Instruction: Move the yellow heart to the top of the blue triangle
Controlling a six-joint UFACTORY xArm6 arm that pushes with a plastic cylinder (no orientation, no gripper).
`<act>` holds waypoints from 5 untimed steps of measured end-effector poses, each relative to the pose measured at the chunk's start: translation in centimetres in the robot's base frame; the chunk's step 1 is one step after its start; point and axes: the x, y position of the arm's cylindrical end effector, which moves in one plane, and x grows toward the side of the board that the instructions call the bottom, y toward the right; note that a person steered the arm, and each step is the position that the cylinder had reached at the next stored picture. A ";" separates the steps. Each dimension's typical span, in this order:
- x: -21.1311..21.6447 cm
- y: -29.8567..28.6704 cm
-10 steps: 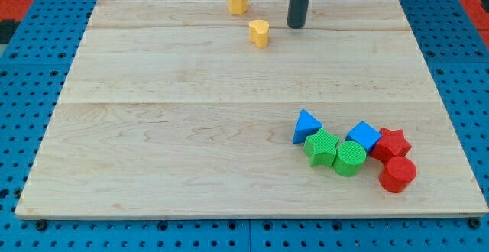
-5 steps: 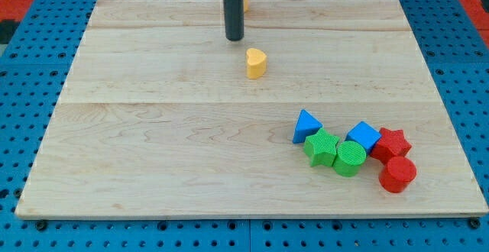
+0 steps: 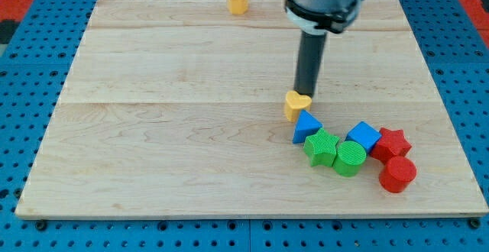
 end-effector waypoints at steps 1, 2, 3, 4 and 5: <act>-0.3 -2.4; -0.5 -5.7; -1.1 -8.6; 3.0 -3.9; 3.9 0.7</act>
